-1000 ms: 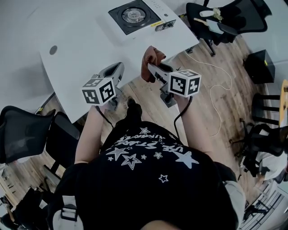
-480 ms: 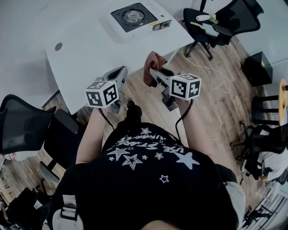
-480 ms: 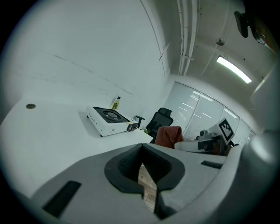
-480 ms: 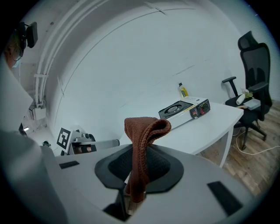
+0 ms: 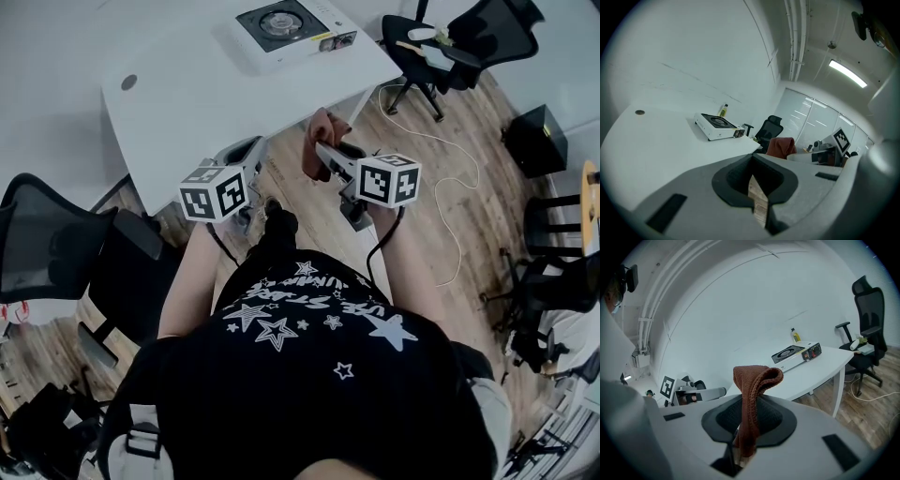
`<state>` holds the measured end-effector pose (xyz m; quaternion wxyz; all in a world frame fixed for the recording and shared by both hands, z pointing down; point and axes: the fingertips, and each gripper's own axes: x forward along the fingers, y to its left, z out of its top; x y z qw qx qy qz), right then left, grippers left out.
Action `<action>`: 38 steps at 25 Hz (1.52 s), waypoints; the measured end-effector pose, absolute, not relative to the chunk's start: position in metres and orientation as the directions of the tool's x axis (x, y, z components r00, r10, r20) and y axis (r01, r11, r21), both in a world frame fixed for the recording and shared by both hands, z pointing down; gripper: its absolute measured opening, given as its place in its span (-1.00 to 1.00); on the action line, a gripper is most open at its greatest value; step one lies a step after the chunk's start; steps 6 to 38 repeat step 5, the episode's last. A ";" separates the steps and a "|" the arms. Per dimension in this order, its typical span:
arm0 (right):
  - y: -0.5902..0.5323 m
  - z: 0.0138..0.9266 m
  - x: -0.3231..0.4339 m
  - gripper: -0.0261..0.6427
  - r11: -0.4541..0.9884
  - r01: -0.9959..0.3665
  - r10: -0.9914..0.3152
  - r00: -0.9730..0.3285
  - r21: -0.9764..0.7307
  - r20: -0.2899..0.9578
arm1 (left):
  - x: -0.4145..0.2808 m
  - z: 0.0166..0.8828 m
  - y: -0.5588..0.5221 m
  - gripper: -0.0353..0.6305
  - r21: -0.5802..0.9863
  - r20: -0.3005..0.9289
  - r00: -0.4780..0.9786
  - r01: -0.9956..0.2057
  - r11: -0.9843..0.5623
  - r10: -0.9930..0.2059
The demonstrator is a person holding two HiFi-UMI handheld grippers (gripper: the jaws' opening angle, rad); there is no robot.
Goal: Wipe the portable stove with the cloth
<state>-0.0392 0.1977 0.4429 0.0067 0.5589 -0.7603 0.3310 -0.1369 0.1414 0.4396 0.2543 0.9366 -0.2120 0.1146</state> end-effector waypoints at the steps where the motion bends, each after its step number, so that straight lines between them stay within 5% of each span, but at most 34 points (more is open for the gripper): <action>1: 0.201 0.444 -0.040 -0.72 0.156 -0.855 -0.846 -0.374 -0.494 0.381 | -0.138 0.440 0.144 -0.88 0.427 0.321 0.884 -0.456 -0.781 -0.341; 38: 0.215 0.450 -0.045 -0.72 0.152 -0.858 -0.843 -0.372 -0.491 0.388 | -0.145 0.446 0.157 -0.88 0.428 0.324 0.881 -0.462 -0.776 -0.346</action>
